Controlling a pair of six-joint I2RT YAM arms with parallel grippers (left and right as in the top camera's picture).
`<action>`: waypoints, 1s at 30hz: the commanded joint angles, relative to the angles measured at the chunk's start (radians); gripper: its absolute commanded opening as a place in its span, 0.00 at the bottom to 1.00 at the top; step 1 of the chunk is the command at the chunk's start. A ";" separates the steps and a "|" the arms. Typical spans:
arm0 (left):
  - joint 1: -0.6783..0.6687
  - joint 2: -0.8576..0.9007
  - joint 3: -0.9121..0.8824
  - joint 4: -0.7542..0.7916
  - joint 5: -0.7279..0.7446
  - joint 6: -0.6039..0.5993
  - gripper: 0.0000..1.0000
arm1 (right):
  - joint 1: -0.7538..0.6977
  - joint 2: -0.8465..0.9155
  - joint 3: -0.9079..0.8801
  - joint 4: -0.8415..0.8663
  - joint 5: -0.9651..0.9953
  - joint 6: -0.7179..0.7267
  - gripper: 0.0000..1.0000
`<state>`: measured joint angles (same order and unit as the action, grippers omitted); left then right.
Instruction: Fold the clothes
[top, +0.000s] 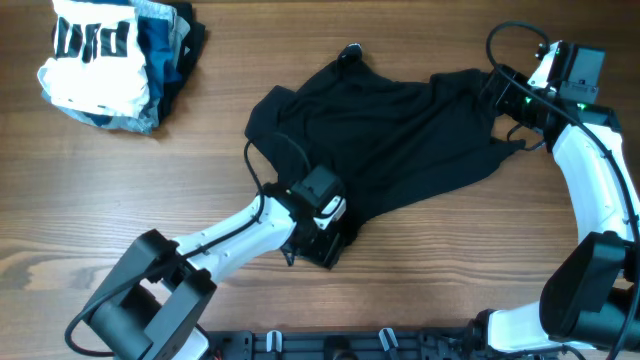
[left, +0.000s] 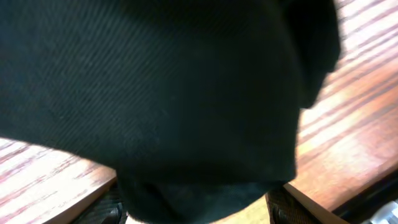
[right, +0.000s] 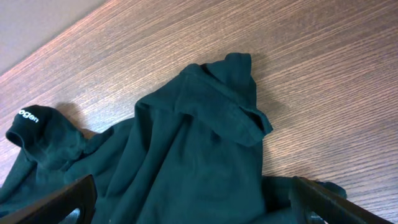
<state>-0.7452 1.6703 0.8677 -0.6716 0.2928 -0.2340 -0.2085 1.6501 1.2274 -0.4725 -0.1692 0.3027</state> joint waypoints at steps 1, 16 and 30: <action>-0.005 0.013 -0.047 0.090 -0.001 -0.083 0.53 | 0.000 0.013 -0.006 -0.002 -0.020 0.012 1.00; 0.307 -0.103 0.193 0.019 0.010 -0.201 0.04 | 0.000 0.013 -0.005 -0.141 0.005 0.073 1.00; 0.581 -0.139 0.213 0.072 0.014 -0.201 0.04 | 0.000 0.013 -0.126 -0.306 0.064 0.093 0.92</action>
<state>-0.1677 1.5375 1.0782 -0.5991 0.3050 -0.4252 -0.2085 1.6520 1.1549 -0.7921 -0.1261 0.3927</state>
